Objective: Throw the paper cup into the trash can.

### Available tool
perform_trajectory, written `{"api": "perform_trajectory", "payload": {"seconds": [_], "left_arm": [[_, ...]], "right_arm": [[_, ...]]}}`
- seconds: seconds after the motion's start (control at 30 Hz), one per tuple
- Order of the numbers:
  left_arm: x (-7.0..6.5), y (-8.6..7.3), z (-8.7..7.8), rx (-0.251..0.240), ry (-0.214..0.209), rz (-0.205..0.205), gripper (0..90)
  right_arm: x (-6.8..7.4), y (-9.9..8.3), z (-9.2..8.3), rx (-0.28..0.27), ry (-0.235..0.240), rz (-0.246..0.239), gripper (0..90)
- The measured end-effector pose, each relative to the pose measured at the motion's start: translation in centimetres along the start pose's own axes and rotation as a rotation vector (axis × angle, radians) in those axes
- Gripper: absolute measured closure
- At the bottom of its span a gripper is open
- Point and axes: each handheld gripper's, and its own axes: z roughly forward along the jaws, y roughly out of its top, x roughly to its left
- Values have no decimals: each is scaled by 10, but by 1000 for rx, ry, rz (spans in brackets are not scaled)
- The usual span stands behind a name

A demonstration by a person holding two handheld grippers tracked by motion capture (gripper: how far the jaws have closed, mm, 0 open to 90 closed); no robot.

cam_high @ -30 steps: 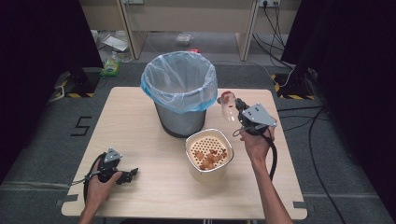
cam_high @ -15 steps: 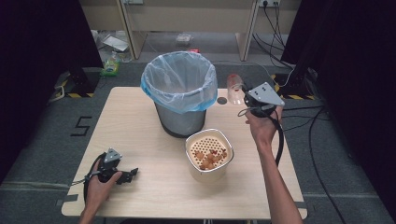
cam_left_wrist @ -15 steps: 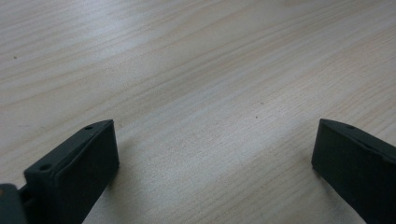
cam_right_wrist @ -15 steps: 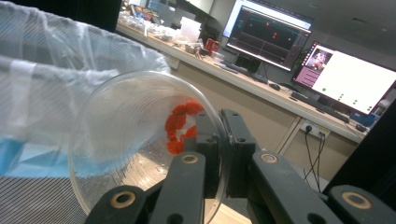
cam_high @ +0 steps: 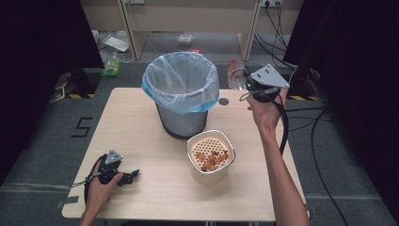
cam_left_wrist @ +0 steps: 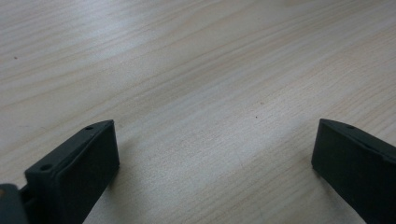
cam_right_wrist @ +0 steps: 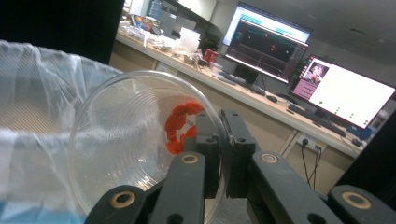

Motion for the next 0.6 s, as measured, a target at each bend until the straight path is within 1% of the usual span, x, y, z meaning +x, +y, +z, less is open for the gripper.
{"api": "perform_trajectory", "payload": {"seconds": [0.03,0.07,0.13,0.17,0.2,0.23,0.27,0.33,0.37,0.4,0.43,0.6], "left_arm": [[0,0,0,0,0,0,0],[0,0,0,0,0,0,0],[0,0,0,-1,0,0,0],[0,0,0,-1,0,0,0],[0,0,0,-1,1,1,0],[0,0,0,-2,2,1,0],[0,0,0,-2,2,2,0],[0,0,0,-3,2,1,0],[0,0,0,-3,2,2,0],[0,0,0,-3,2,2,0],[0,0,0,-3,3,3,0],[-1,0,0,-3,8,6,0]], "right_arm": [[0,9,2,-2,3,-11,869],[0,9,2,-2,3,-11,869],[2,17,5,-11,13,-15,868],[4,21,7,-12,20,-16,868],[9,29,11,-22,35,-19,868],[9,29,11,-22,35,-19,868],[14,34,15,-23,48,-22,867],[17,37,18,-25,56,-24,867],[23,41,24,-26,75,-18,868],[23,41,24,-26,75,-18,868],[26,43,27,-23,81,-20,867],[42,49,45,-12,130,-6,867]]}}
